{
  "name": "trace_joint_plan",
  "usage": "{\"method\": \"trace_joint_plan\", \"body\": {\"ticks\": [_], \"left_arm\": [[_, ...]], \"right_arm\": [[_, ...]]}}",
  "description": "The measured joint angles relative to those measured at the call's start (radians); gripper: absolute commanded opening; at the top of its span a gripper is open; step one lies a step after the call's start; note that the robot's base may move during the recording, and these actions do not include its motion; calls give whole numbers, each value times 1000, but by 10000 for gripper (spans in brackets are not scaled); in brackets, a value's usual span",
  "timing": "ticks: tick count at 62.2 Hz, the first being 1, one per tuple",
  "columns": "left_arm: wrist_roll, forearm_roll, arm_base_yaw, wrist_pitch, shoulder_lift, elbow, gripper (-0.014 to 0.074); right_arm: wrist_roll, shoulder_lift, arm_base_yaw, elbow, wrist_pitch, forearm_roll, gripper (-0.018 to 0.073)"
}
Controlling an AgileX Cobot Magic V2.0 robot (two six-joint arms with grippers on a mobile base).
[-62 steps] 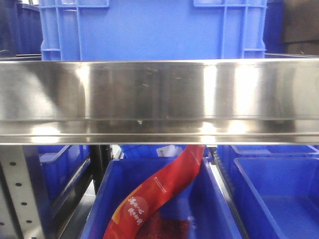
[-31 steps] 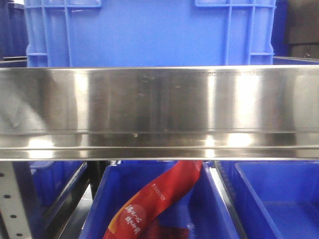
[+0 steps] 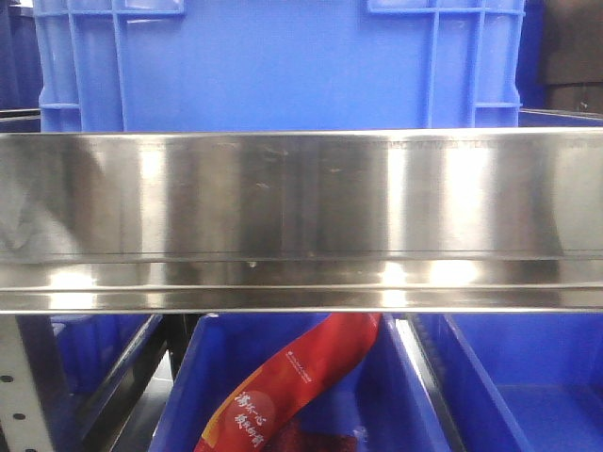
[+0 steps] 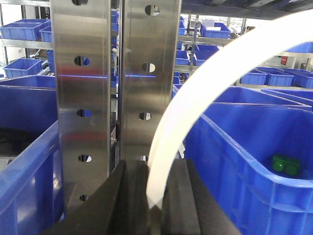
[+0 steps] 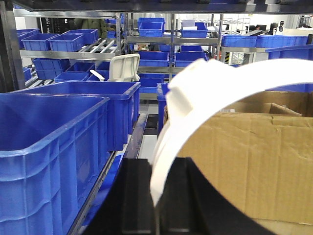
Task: Grab PVC pipe and place in blue bin
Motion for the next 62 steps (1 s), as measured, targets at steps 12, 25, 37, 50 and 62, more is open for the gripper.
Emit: {"method": "trace_joint_plan", "body": {"ticks": [12,25,37,50,62], "left_arm": [[0,0,0,0,0,0,-111],[0,0,0,0,0,0,-111],[0,0,0,0,0,0,-111],[0,0,0,0,0,0,-111],[0,0,0,-1,0,0,-111]], "right_arm": [[0,0,0,0,0,0,-168],[0,0,0,0,0,0,-168],[0,0,0,0,-2,0,-168],[0,0,0,0,-55,0,-168],[0,0,0,0,-74,0,-168]]}}
